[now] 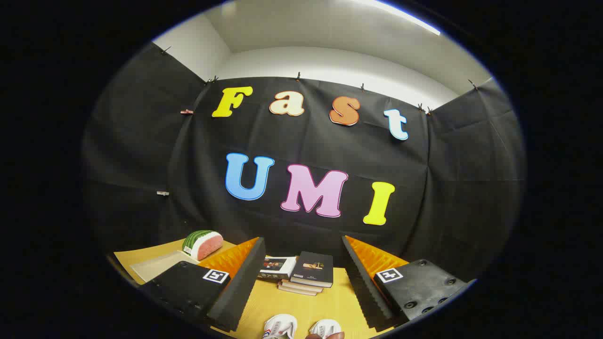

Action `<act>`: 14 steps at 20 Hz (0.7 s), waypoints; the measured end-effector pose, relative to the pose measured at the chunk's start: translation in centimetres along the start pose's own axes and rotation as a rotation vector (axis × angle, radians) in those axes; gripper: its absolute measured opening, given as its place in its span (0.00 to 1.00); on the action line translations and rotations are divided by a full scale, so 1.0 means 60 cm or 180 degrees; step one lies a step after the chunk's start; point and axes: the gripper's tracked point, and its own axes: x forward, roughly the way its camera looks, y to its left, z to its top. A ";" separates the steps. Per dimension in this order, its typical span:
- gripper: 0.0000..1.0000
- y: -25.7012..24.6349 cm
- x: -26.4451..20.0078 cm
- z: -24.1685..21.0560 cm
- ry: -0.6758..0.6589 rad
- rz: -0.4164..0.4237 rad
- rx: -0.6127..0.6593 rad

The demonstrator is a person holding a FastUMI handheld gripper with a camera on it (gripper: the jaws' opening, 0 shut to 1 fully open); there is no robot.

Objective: Open the storage box then place both shoes into the box .Put the left shoe in first, then the right shoe, with the right side of both shoes facing outward in a uniform manner.

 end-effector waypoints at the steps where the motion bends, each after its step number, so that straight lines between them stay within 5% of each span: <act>1: 0.97 -0.004 -0.001 -0.005 0.0020 -0.0029 0.0018; 14: 0.97 -0.002 -0.007 -0.011 0.0056 -0.0059 -0.0089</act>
